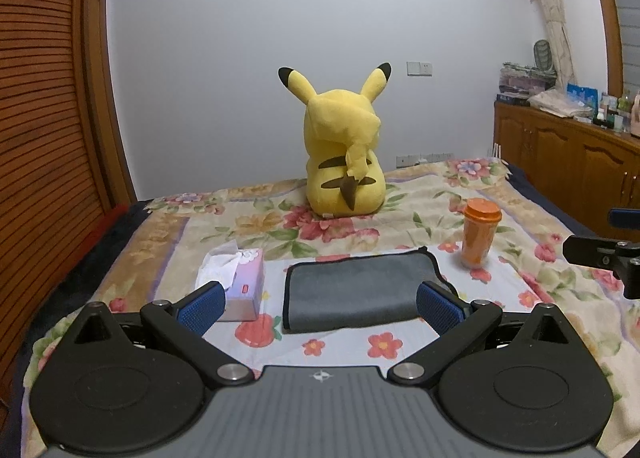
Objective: Fold towel
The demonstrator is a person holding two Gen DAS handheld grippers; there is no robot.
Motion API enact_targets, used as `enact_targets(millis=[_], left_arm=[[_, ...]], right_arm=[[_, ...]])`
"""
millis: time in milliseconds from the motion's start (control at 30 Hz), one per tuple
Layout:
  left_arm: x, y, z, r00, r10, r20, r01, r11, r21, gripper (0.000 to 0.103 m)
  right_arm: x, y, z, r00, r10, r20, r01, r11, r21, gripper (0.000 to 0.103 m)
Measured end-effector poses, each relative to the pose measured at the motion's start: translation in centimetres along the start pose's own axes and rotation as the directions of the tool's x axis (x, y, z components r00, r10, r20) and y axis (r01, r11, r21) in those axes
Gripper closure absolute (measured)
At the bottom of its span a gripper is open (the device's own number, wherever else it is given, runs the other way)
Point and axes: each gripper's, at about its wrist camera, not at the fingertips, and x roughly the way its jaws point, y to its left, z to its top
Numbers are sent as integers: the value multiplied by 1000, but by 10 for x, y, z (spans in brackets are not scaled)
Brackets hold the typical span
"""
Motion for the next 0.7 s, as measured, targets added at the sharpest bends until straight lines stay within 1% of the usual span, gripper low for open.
enact_targets(millis=[400, 700], left_arm=[[-5, -10, -36, 999, -17, -45, 16, 1000, -13, 0], [-1, -15, -63, 996, -22, -87, 20, 1000, -22, 0]], right_arm=[[-15, -4, -35, 1000, -9, -30, 10, 999, 30, 0], [-17, -8, -53, 999, -20, -50, 23, 998, 57, 0]])
